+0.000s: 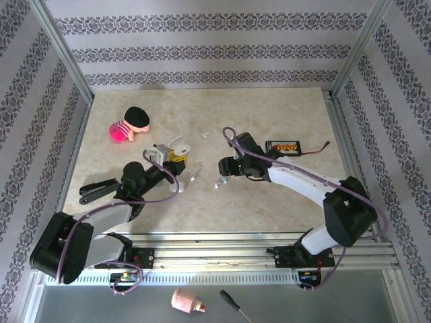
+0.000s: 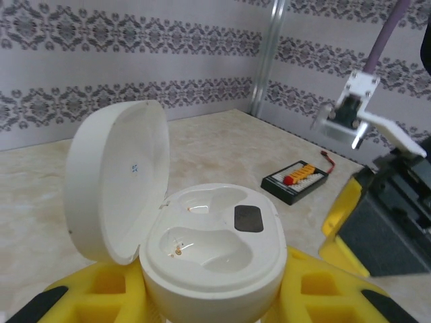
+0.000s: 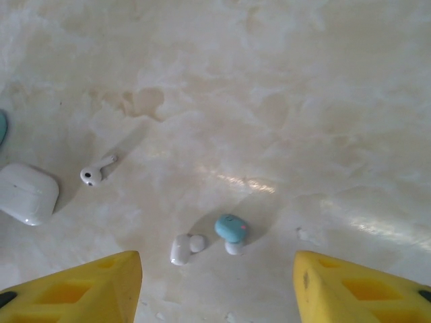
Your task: Insert the wireless bluetooth earbuds into the charging case
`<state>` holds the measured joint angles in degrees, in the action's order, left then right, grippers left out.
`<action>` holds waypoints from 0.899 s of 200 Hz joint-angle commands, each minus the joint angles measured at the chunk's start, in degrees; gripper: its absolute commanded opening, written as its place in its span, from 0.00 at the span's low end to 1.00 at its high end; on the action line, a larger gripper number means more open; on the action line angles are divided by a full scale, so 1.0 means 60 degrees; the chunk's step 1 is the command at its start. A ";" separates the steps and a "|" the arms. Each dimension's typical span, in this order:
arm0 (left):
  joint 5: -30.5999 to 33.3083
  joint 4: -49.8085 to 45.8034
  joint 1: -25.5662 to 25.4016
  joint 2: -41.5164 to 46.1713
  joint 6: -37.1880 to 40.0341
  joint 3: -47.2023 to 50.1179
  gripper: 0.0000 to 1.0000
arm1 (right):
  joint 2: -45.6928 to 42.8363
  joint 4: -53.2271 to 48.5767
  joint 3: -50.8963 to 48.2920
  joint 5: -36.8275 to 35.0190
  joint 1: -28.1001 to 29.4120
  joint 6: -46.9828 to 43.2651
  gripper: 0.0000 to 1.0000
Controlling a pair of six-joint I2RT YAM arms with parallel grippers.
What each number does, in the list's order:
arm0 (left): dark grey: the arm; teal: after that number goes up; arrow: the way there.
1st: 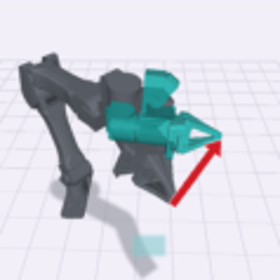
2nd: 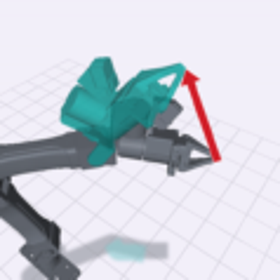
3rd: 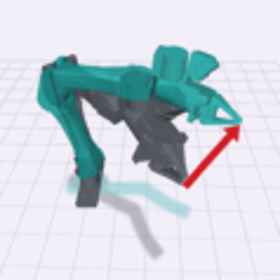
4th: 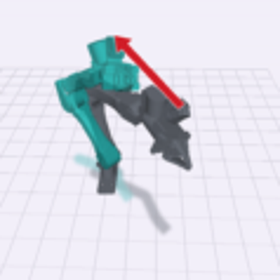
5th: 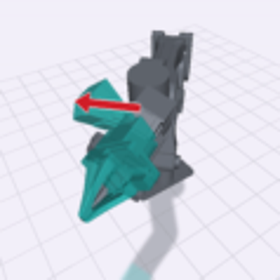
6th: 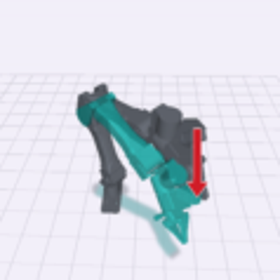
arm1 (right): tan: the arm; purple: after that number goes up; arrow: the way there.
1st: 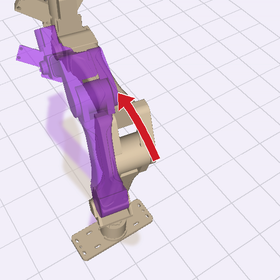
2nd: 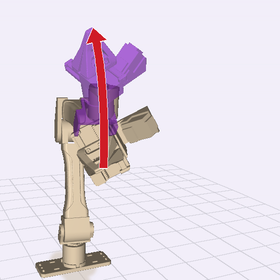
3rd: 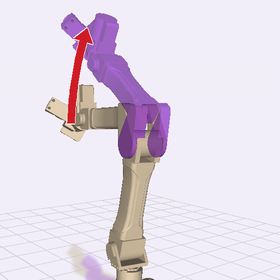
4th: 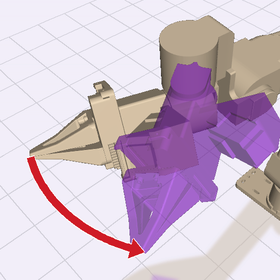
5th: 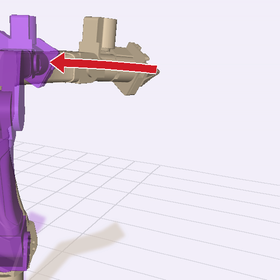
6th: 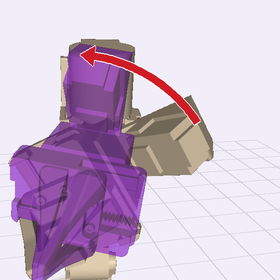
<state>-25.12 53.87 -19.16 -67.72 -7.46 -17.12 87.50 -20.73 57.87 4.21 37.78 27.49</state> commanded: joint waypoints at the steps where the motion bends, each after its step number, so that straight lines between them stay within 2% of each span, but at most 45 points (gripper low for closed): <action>1: 0.0588 -0.0119 0.0228 0.0318 0.0211 0.0166 0.29 | 0.0572 -0.0266 0.0537 0.0591 0.0266 0.0403 0.60; 32: 0.1191 0.0009 0.0721 0.0099 0.0114 0.0160 0.29 | 0.1495 0.0509 0.1020 0.1130 0.0384 0.0223 0.61; 73: 0.1927 0.0508 0.1557 -0.0229 -0.0482 0.0087 0.29 | 0.3543 0.1836 0.2876 0.1115 0.0599 -0.0593 0.61; 135: 0.2895 -0.0989 0.2140 0.1301 -0.0482 0.0027 0.29 | 0.7128 0.2118 0.7226 0.1268 0.0778 -0.0502 0.62; 180: 0.3030 -0.1676 0.2290 0.2156 -0.0846 -0.0028 0.29 | 0.8917 0.1597 0.9544 0.0427 0.0884 -0.0651 0.63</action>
<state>-8.40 47.13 -6.26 -57.60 -10.39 -16.62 137.12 -9.30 109.03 10.02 42.28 25.08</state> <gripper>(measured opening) 0.333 0.627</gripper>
